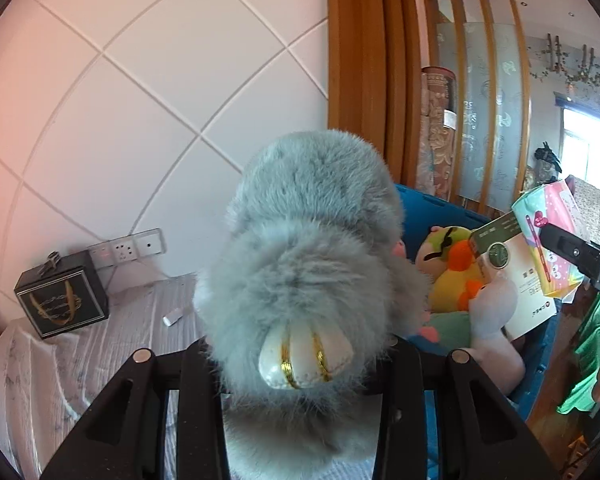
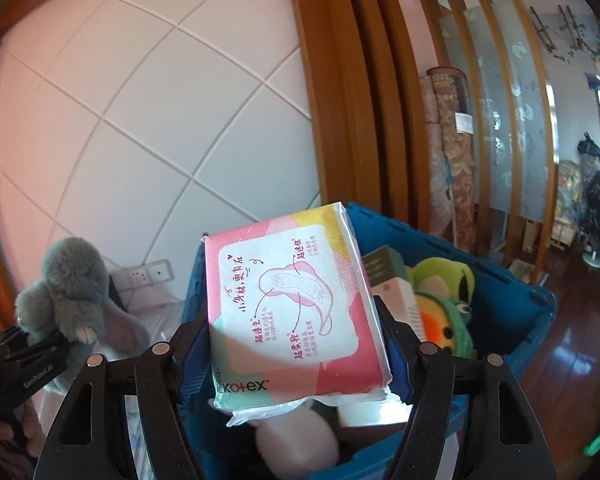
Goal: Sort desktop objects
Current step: 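Carry the bunny plush and Kotex pack over the blue bin with both grippers, then open both grippers to drop the bunny plush and Kotex pack into the bin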
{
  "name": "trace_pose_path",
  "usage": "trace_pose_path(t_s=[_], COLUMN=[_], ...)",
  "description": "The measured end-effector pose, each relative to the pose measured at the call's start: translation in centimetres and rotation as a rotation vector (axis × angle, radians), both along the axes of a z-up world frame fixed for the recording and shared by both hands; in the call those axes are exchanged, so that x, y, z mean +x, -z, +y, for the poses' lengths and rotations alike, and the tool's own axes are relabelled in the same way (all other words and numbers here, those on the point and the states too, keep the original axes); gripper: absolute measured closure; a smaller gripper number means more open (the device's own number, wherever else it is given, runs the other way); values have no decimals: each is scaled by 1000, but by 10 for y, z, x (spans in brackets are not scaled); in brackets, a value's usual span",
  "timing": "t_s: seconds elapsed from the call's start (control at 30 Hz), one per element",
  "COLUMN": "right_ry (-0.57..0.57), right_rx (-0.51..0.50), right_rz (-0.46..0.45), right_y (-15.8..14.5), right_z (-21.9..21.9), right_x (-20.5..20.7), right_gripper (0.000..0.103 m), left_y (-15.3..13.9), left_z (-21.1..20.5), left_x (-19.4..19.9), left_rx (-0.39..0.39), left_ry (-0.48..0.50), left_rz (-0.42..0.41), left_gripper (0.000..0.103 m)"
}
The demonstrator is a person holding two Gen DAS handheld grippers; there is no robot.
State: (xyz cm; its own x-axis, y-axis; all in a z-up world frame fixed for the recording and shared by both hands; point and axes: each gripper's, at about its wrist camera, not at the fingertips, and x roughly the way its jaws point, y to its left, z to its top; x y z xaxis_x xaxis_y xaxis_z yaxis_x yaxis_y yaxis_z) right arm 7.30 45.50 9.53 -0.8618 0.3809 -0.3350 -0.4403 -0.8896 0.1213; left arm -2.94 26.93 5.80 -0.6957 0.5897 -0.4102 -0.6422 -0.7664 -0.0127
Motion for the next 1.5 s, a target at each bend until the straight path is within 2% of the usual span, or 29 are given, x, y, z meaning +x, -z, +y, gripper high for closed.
trace_pose_path(t_s=[0.17, 0.37, 0.6, 0.77, 0.93, 1.03, 1.13, 1.37, 1.5], right_ry=[42, 120, 224, 273, 258, 239, 234, 184, 180], right_rx=[10, 35, 76, 61, 14, -12, -9, 2, -21], right_rz=[1, -6, -66, -144, -178, -156, -148, -213, -208], right_y=[-1, -2, -10, 8, 28, 31, 30, 33, 36], right_z=[25, 60, 102, 132, 151, 158, 158, 152, 156], right_x=[13, 16, 9, -4, -16, -20, -22, -45, -42], right_gripper=[32, 32, 32, 32, 32, 32, 32, 31, 29], left_y=[-15, -24, -14, 6, 14, 21, 20, 21, 20], left_z=[51, 104, 154, 162, 164, 174, 173, 170, 169], left_x=[5, -6, -32, -42, -43, -40, -39, -37, -38], left_rx=[-9, -41, -150, -203, -221, -256, -252, -248, -238], left_ry=[84, 142, 165, 164, 177, 179, 177, 167, 154], left_rz=[19, 7, -81, -140, -165, -161, -158, -116, -107], left_gripper=[68, 68, 67, 67, 66, 65, 63, 63, 63])
